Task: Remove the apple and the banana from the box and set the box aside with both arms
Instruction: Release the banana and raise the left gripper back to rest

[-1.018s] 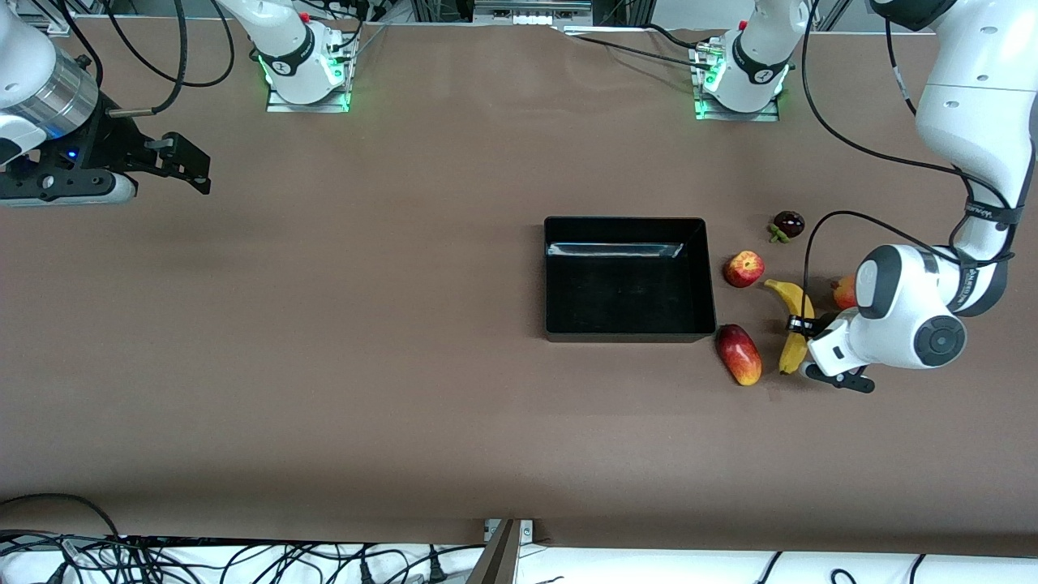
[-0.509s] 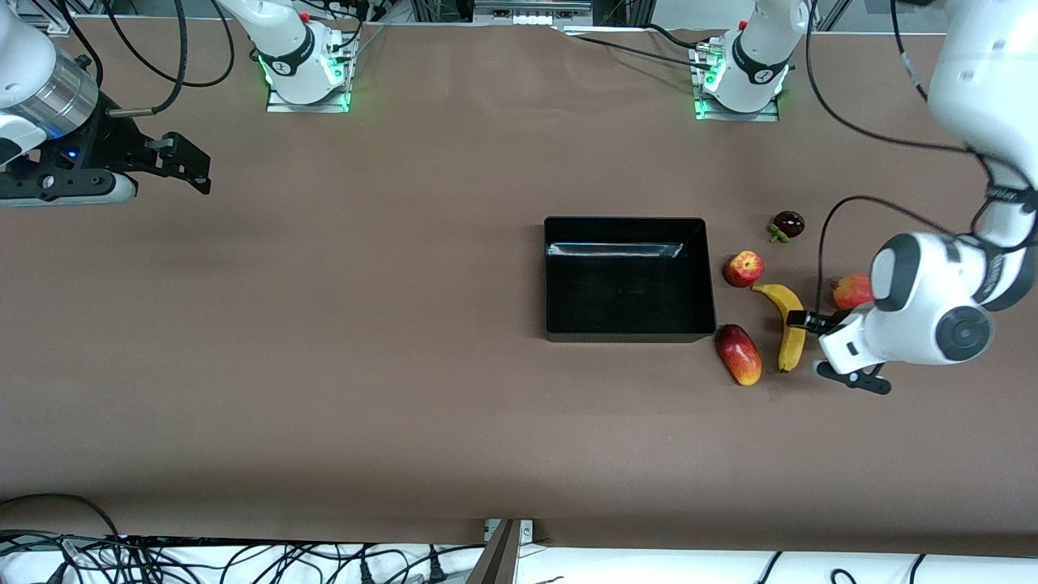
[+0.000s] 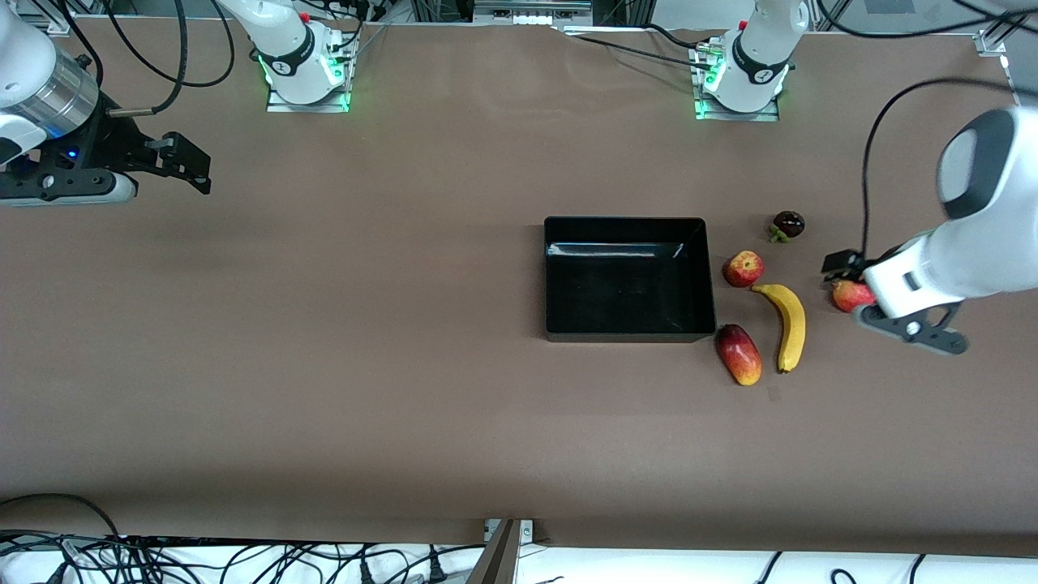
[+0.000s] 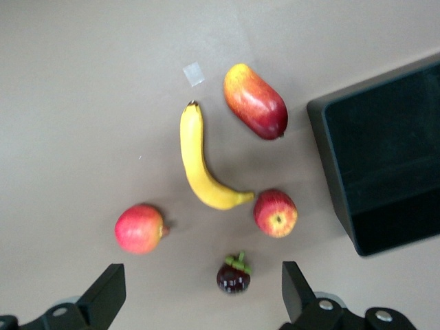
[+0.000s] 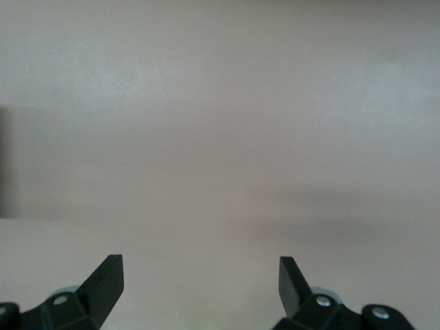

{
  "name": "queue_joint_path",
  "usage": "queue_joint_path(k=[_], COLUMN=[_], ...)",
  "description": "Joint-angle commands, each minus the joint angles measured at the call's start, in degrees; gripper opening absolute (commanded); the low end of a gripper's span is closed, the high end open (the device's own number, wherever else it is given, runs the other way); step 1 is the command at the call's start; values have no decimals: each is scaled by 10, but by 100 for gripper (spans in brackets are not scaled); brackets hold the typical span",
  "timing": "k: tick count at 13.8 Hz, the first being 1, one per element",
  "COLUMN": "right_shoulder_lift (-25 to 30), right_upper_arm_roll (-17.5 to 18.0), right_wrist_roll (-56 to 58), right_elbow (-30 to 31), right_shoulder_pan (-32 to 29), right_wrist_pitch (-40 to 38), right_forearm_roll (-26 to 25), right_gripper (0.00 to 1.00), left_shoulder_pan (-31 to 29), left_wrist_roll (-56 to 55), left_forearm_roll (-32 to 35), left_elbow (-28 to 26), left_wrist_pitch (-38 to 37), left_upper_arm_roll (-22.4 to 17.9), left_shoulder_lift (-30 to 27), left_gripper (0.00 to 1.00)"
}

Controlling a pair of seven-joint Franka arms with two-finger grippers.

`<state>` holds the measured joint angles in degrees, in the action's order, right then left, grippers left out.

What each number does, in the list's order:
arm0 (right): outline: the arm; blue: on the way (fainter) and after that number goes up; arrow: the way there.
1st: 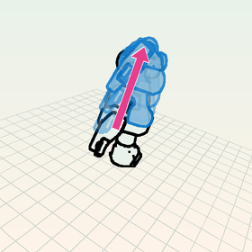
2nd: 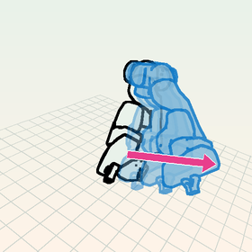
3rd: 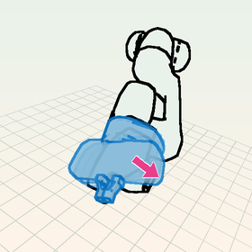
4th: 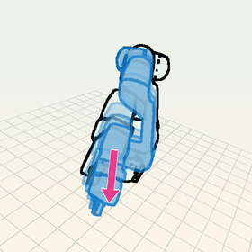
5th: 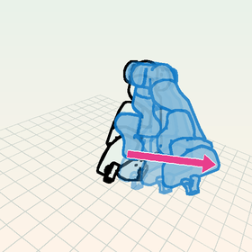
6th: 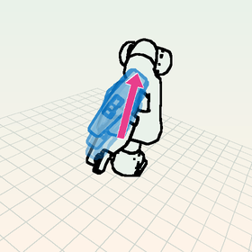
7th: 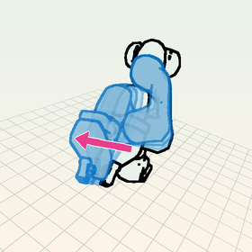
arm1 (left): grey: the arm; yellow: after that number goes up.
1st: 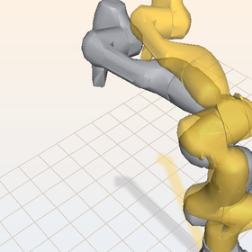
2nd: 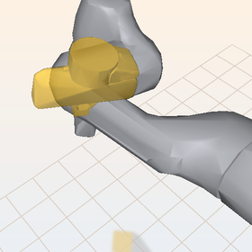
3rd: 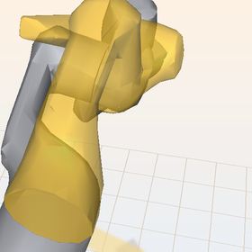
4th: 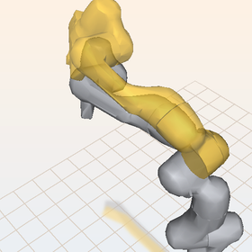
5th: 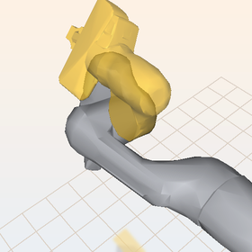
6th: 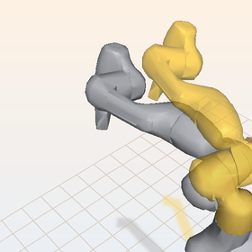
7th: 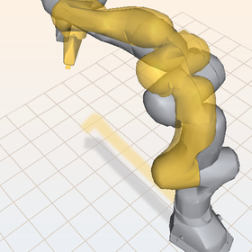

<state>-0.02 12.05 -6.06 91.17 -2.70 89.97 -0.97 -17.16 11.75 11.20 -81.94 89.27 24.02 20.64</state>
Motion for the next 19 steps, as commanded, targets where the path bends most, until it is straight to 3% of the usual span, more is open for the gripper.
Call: queue_joint_path(k=[1, 3, 4, 6, 9, 11, 19], right_shoulder_lift=[-1, -1, -1, -1, -1, -1, -1], right_upper_arm_roll=[4, 4, 4, 4, 4, 4, 4], right_wrist_roll=[-4, -4, -4, -4, -4, -4, -4], right_elbow=[-9, -9, -9, -9, -9, -9, -9], right_shoulder_pan=[-3, -3, -3, -3, -3, -3, -3], right_wrist_pitch=[-8, -8, -8, -8, -8, -8, -8], right_forearm_roll=[4, 5, 5, 5, 4, 4, 5], right_gripper=[100, 100, 100, 100, 100, 100, 100], left_shoulder_pan=[3, 25, 40, 111, 175, 178, 172], left_wrist_roll=[0, -14, -41, -130, -140, -140, -141], left_forearm_roll=[2, 1, -15, -89, -101, -104, -101], left_elbow=[77, 66, 59, 10, -86, -118, -110], left_wrist_pitch=[-76, -76, -74, -48, 10, 28, 21], left_upper_arm_roll=[8, -3, -26, -130, -221, -234, -231], left_shoulder_lift=[6, -43, -72, -132, -196, -209, -202], left_gripper=[100, 100, 100, 100, 100, 100, 100])
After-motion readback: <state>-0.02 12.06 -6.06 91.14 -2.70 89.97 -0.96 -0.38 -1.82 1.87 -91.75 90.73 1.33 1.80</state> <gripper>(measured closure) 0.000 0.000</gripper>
